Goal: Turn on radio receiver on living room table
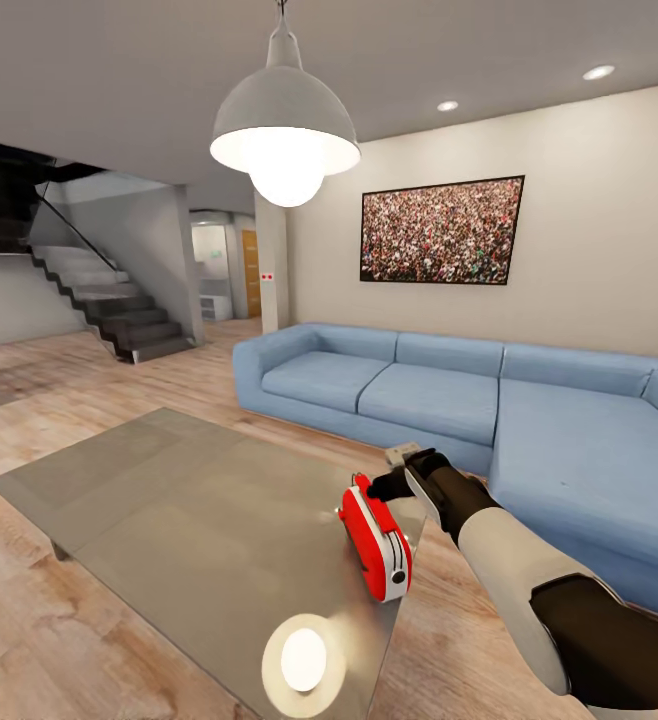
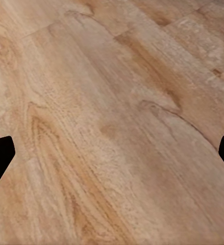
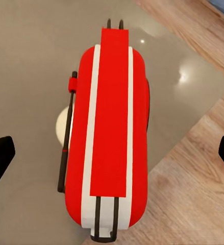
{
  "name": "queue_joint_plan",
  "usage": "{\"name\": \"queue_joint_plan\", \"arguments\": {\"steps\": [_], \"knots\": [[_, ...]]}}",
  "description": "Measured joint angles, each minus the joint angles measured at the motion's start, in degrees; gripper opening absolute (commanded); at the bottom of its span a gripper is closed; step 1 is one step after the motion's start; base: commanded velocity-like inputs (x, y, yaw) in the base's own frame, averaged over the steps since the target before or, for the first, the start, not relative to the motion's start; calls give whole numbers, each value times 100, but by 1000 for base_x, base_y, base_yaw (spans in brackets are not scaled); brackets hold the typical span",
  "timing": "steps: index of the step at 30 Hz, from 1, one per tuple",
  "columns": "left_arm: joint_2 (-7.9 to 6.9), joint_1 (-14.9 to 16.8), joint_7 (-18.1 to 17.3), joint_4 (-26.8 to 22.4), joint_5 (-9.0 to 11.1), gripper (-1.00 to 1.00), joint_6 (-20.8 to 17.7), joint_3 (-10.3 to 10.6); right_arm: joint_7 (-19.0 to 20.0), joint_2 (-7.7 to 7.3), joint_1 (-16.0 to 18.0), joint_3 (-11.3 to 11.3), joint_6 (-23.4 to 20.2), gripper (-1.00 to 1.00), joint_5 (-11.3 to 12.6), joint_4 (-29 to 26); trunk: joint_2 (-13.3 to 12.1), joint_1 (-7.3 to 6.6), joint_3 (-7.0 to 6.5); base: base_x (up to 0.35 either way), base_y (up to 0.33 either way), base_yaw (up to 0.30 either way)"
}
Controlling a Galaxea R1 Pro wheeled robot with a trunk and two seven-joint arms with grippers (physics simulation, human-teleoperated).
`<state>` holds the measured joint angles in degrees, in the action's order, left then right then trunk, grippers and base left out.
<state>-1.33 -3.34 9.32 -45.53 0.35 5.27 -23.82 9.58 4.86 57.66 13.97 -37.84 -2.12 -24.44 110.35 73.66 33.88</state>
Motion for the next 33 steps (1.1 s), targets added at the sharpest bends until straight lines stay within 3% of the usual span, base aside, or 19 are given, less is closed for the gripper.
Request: {"name": "queue_joint_plan", "arguments": {"steps": [7,33], "knots": [[1,0,0,0,0,100,0,0,26,-3,0,1,28,100,12,0,0,0,0,0,0,0],[1,0,0,0,0,100,0,8,5,6,0,1,-4,100,25,16,1003,549,449,0,0,0]]}}
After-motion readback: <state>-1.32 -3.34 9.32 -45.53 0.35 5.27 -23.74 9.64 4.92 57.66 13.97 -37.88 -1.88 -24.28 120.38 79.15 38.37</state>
